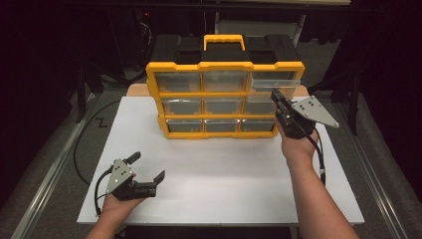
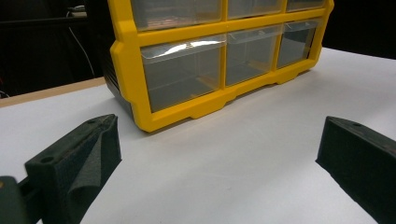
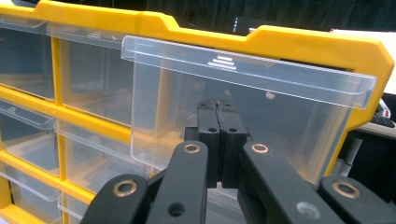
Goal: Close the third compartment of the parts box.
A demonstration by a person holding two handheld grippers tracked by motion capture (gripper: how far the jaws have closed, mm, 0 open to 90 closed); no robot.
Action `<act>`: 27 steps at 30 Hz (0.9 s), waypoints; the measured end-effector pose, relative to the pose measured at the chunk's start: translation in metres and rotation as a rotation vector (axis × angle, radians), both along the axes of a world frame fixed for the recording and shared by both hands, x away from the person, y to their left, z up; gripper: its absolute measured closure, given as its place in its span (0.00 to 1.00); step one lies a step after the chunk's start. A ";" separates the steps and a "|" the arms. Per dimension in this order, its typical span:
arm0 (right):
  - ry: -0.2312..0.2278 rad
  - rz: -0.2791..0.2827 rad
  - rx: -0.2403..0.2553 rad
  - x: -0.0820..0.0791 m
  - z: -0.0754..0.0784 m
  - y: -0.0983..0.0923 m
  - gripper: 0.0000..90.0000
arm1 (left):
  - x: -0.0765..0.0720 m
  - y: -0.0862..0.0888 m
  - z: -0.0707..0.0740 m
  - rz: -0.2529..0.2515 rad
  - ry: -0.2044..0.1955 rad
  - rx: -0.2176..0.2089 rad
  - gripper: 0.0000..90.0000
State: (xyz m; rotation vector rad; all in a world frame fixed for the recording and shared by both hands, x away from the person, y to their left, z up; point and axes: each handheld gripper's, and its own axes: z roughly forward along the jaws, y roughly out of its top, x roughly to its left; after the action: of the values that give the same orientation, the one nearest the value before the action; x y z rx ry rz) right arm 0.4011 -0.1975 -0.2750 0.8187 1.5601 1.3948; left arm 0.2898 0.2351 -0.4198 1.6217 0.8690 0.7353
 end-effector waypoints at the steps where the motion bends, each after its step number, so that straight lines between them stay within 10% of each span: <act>1: 0.000 -0.002 -0.001 0.001 0.000 0.000 1.00 | 0.000 0.000 0.000 0.001 -0.002 -0.002 0.00; 27: 0.007 -0.032 -0.027 0.024 0.014 0.015 1.00 | -0.001 0.000 0.001 -0.012 -0.004 0.000 0.00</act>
State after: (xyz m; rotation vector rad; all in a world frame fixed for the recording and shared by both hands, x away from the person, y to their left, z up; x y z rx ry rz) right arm 0.4256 -0.1822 -0.2614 0.8296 1.5620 1.3467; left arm 0.2891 0.2351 -0.4191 1.6231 0.8560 0.7303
